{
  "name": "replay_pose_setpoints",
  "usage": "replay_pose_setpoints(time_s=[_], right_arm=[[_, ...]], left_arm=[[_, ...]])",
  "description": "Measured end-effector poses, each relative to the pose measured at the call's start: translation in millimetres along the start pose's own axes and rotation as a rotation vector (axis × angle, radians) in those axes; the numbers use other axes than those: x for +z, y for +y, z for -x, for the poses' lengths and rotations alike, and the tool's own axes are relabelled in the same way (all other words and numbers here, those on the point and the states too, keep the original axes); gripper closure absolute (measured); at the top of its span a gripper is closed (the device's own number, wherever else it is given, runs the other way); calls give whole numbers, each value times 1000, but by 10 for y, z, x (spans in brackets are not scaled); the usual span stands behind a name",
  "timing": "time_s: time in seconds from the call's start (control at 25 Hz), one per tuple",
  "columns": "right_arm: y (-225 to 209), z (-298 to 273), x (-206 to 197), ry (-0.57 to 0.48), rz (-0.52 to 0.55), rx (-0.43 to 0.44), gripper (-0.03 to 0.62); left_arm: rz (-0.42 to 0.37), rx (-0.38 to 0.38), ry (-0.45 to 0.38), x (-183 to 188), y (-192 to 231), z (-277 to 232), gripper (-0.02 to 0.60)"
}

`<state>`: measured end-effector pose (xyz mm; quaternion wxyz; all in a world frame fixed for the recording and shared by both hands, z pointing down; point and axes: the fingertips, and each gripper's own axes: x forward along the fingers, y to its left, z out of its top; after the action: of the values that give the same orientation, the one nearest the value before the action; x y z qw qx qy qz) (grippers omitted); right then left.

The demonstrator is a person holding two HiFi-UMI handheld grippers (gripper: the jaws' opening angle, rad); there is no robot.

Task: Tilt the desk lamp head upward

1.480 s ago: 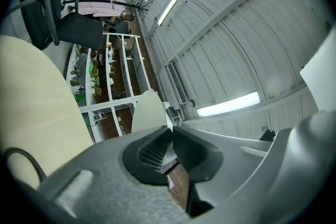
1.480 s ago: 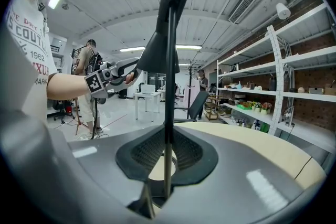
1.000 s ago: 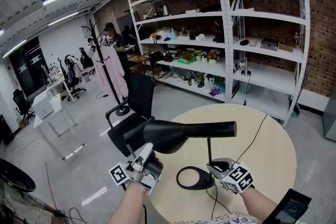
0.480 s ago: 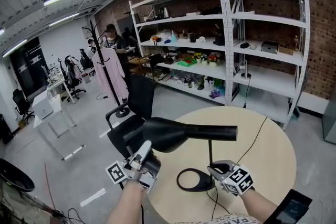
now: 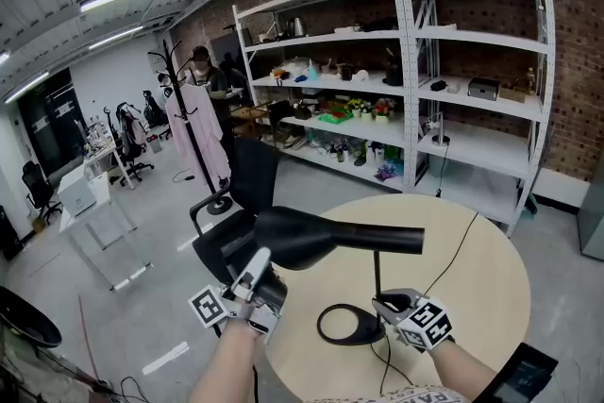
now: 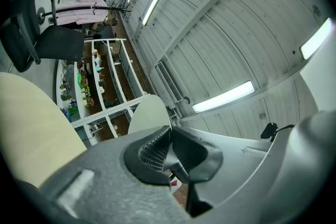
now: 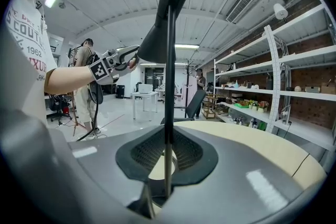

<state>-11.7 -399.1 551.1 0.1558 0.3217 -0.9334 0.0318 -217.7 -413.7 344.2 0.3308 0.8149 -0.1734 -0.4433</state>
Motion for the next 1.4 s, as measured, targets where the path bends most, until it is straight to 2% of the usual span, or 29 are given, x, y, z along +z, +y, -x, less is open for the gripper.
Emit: replay_pose_setpoints(time_s=[0.24, 0.68, 1.4], right_arm=[[-18, 13, 11, 4, 0, -3, 549], [-8, 1, 2, 2, -2, -18, 548], [-24, -5, -20, 7, -8, -35, 548]], left_arm=[[-53, -10, 18, 76, -131, -127, 566], [-87, -19, 31, 157, -260, -226, 566], [-229, -56, 111, 231, -559, -459, 572]])
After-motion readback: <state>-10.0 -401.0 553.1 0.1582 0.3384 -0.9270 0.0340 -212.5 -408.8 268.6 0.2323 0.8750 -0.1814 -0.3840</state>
